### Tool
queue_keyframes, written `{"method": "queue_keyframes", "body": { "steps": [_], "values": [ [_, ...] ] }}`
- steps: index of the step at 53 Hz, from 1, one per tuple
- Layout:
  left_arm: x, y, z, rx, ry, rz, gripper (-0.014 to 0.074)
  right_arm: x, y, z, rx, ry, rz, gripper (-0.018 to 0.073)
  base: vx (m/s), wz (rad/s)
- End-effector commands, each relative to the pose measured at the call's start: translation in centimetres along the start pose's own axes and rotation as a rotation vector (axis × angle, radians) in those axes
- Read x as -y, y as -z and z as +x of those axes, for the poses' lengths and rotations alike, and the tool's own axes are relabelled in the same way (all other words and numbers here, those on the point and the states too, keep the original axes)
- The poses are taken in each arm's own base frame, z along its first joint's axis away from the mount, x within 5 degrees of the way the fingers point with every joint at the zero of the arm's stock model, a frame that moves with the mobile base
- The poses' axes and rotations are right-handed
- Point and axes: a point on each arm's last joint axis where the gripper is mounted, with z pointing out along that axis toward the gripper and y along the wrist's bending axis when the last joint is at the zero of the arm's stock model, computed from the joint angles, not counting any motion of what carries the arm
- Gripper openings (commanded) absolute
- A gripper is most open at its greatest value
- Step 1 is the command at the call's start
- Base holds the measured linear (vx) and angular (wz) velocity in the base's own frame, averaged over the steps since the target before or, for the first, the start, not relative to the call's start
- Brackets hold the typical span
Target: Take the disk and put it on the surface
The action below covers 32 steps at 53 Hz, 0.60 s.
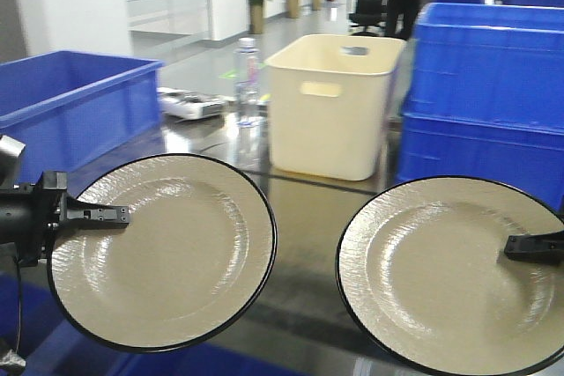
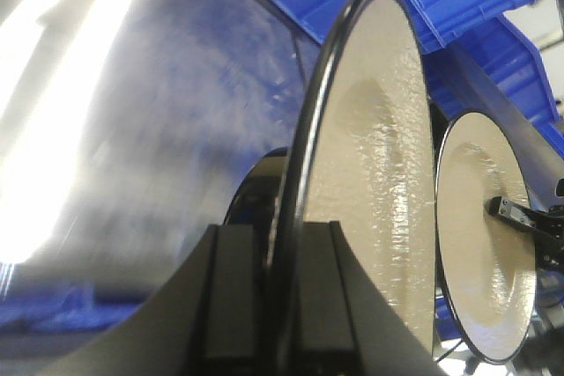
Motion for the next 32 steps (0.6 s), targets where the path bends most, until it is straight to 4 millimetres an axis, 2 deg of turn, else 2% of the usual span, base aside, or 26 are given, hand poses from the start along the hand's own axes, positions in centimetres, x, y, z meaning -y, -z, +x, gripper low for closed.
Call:
{"method": "queue_keyframes", "body": {
  "steps": [1,18,32],
  "values": [
    [3.68,1.13,-0.81,0.081,-0.004,0.143,-0.0006,-2.41,1.2,-0.94,0.09,-0.02,-0.11,-0.0009,0.35,-0.56],
    [3.66,1.13,-0.83,0.084,-0.004,0.14,-0.0006,-2.41,1.2,-0.94,0.09,-0.02,-0.11,-0.0009,0.31,-0.55],
    [3.42,1.02,-0.87,0.082,0.002,0.138,-0.0006,-2.41,1.2,-0.94,0.09,-0.02,-0.11,-0.0009,0.2,-0.31]
  ]
}}
